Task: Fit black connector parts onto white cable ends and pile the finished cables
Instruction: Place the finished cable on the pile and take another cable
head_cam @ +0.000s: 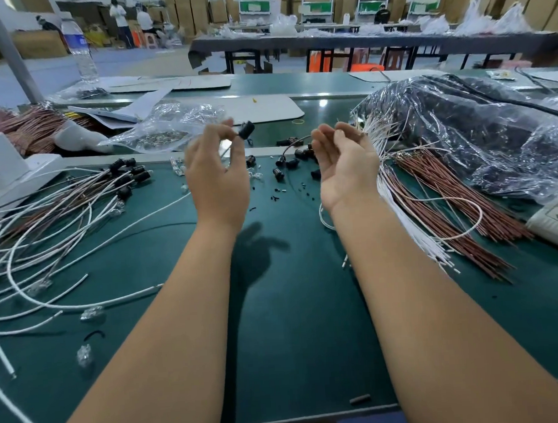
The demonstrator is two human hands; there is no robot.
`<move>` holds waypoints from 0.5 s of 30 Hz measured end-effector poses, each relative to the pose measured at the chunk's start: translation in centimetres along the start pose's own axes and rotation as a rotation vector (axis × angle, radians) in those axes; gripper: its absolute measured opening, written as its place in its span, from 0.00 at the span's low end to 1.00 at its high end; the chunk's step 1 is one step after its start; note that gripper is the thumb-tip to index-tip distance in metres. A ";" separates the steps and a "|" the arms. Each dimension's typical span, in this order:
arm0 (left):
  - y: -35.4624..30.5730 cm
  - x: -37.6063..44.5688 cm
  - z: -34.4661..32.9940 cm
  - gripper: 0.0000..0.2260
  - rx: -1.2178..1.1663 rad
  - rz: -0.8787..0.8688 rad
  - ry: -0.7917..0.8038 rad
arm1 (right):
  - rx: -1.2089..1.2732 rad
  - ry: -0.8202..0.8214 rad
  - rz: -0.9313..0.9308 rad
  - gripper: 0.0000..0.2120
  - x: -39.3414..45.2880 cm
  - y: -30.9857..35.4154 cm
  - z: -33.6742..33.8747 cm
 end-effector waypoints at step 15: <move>0.7 -1.2 -3.1 0.05 -0.220 0.157 0.269 | -0.135 0.308 -0.261 0.10 -0.9 -3.1 -2.4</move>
Point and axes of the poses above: each hand's wrist, its own x-axis towards the middle knuckle, its own z-axis out of the back of the hand, y = z × x, the point moved 9 cm from there along x, towards the middle knuckle, and after that the axes turned 3 degrees about -x, right-handed, at the moved point
